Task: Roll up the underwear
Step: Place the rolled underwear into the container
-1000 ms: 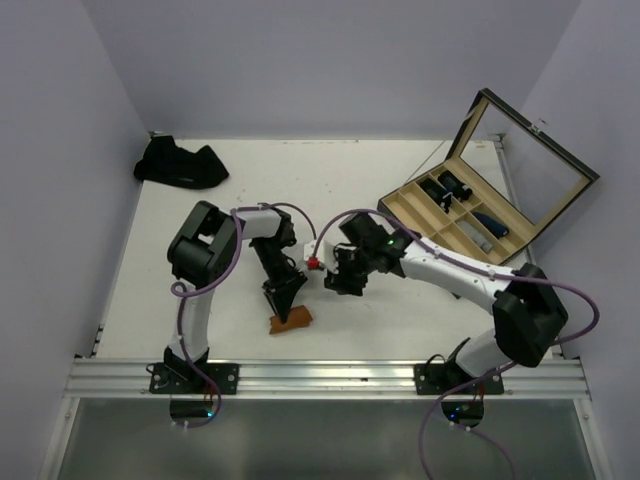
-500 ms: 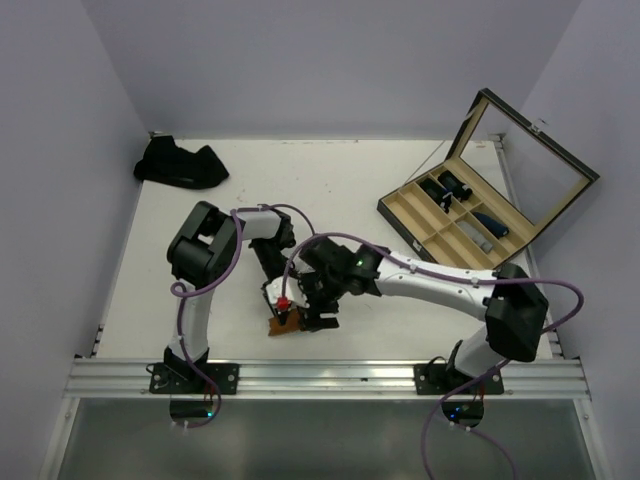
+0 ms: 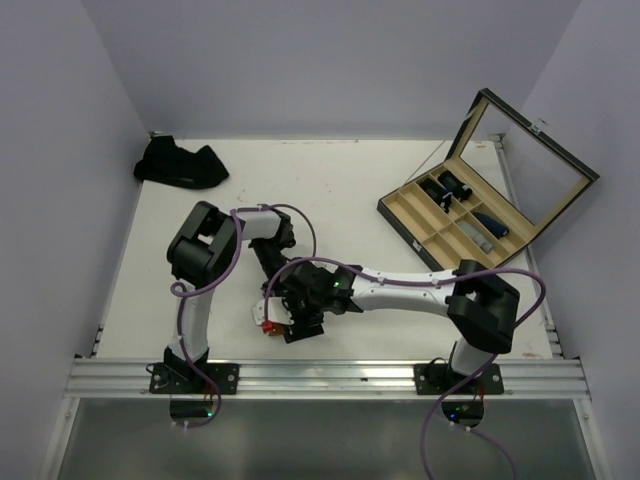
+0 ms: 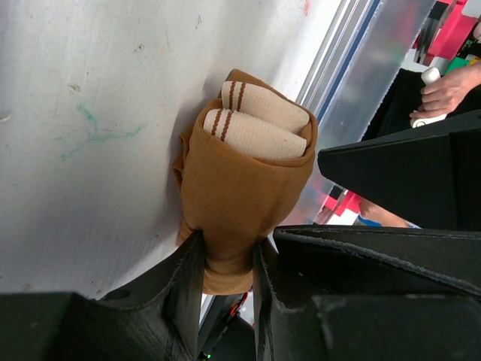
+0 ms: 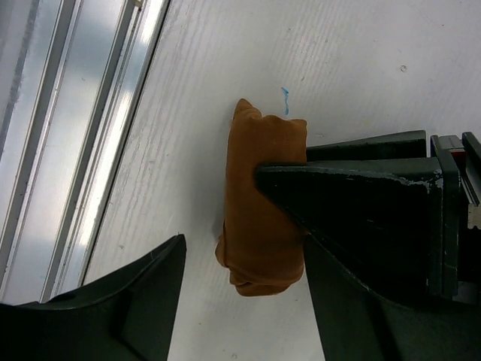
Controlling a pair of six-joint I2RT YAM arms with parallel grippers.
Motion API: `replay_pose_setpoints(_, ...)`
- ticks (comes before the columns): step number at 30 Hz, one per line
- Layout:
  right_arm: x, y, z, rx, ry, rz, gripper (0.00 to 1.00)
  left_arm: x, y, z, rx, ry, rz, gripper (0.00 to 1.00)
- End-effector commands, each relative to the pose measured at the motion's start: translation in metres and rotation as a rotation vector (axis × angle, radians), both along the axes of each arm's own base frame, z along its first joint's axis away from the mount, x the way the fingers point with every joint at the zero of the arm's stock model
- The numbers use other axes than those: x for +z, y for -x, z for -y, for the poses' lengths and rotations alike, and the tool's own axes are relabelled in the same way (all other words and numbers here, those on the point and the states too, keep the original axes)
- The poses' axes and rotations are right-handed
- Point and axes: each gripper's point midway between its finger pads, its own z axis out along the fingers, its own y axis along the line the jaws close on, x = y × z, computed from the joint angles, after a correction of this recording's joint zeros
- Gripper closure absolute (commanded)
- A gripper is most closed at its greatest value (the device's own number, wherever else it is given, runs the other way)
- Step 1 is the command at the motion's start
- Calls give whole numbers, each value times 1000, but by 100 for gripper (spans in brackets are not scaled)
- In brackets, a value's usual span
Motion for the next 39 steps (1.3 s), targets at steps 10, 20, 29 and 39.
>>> replay_pose_setpoints(10, -24, -8, -14, -43, -17, 26, 43, -76, -48, -20, -180, -54, 326, 94)
replay_pose_setpoints(20, -49, -13, -3, -84, 3, 49, 34, -75, -47, -20, -178, -48, 315, 94)
replay_pose_setpoints(29, -49, -14, -17, -57, -67, 63, 34, -75, -45, -21, -176, -51, 303, 94)
replay_pose_setpoints(39, -97, 9, -11, -10, 45, -83, 52, -72, -55, -19, -115, -36, 309, 84)
